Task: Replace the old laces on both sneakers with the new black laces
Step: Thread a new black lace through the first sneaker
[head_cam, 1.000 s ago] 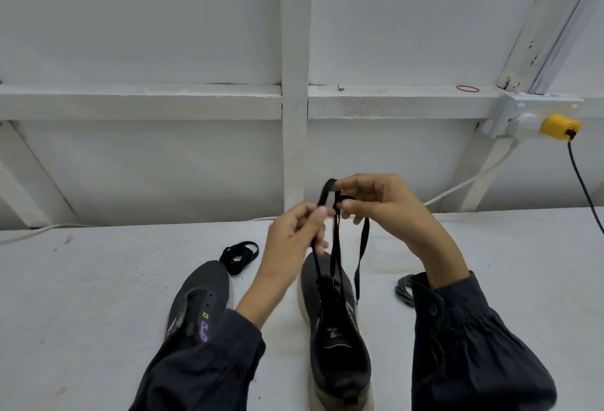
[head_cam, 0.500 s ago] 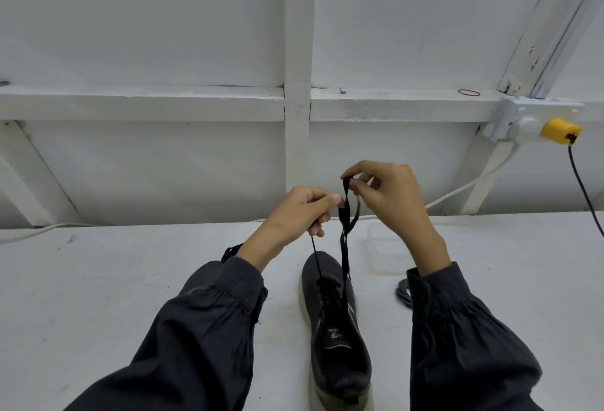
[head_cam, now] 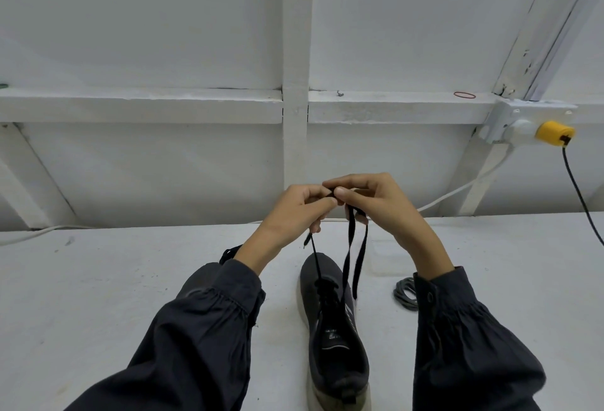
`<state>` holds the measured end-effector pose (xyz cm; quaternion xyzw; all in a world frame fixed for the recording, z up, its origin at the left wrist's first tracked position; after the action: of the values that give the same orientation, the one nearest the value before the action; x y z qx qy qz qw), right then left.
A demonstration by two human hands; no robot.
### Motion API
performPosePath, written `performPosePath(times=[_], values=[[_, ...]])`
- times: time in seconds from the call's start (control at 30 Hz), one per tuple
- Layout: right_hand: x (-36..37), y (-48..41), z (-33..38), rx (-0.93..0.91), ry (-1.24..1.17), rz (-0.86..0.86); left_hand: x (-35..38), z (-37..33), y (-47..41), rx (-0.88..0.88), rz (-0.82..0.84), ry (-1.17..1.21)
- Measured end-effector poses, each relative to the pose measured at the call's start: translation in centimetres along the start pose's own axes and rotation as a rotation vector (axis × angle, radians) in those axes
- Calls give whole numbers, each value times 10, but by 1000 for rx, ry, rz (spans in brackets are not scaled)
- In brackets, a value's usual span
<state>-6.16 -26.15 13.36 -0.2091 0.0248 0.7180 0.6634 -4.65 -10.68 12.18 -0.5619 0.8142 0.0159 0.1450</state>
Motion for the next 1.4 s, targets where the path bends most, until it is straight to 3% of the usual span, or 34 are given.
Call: performPosePath(times=[0.17, 0.33, 0.47, 0.57, 1.0, 1.17, 1.27, 1.4], values=[[-6, -3, -5, 42, 10, -99, -7, 1, 2, 45, -87, -132], [-6, -2, -12, 85, 151, 2, -10, 4, 4, 111, -172, -205], [-5, 1, -7, 149, 158, 113, -8, 7, 6, 177, -143, -162], [-6, 1, -6, 168, 114, 110, -4, 8, 9, 218, -121, -152], [2, 7, -7, 185, -238, 139, 11, 22, 23, 380, -337, -84], [-1, 7, -6, 169, -286, 88, 20, 33, 26, 269, -264, -46], [-1, 8, -7, 158, -280, 79, 23, 36, 26, 148, -179, 63], [-8, 10, -13, 179, -294, 17, 14, 33, 32, 23, -207, 326]])
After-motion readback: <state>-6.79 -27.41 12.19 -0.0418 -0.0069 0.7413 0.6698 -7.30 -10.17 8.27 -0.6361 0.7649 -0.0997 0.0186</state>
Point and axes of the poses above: each hand's wrist, its own y-axis away from the middle knuckle, its own x-axis out of the palm, z = x × y, the point moved 3 cm from there along -y, towards the middle knuckle, and after that the axes turned 1 degree about -z, right-handed, at the moved point
